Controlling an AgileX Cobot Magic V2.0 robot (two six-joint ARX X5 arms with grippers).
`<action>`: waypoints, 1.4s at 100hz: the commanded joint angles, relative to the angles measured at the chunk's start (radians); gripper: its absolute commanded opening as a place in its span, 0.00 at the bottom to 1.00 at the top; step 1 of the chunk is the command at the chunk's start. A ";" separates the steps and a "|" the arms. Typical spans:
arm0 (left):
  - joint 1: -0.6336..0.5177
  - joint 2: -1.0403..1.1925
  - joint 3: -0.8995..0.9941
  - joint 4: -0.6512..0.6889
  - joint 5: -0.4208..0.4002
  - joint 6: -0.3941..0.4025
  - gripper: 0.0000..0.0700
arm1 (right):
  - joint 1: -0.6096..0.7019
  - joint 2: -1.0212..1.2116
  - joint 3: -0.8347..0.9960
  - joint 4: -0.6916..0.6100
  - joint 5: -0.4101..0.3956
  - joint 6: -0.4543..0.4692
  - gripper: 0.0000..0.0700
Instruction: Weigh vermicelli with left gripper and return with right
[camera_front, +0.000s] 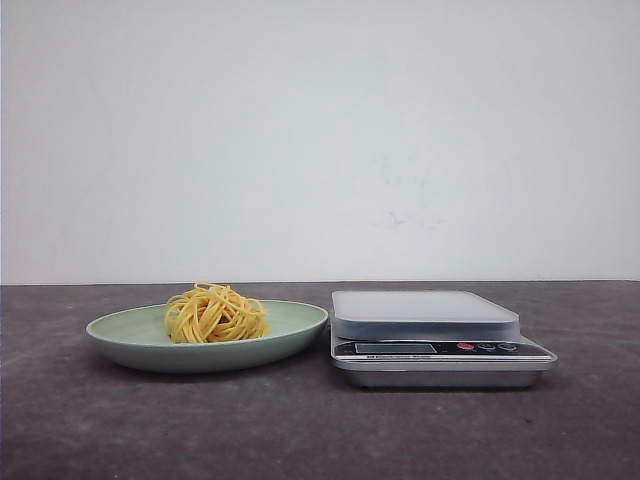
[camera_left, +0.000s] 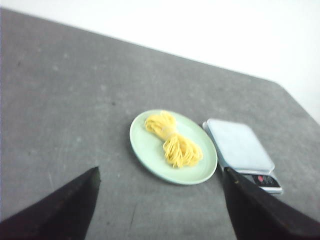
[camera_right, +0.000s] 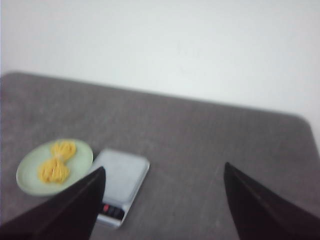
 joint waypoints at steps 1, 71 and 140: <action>0.001 0.000 0.005 0.032 -0.003 0.004 0.65 | 0.008 -0.027 -0.065 -0.023 -0.021 0.035 0.65; 0.001 0.043 -0.006 0.185 -0.002 0.061 0.01 | 0.009 -0.122 -0.469 0.439 -0.159 -0.002 0.01; 0.001 0.043 -0.006 0.202 0.001 0.056 0.01 | 0.009 -0.122 -0.468 0.434 -0.156 0.002 0.01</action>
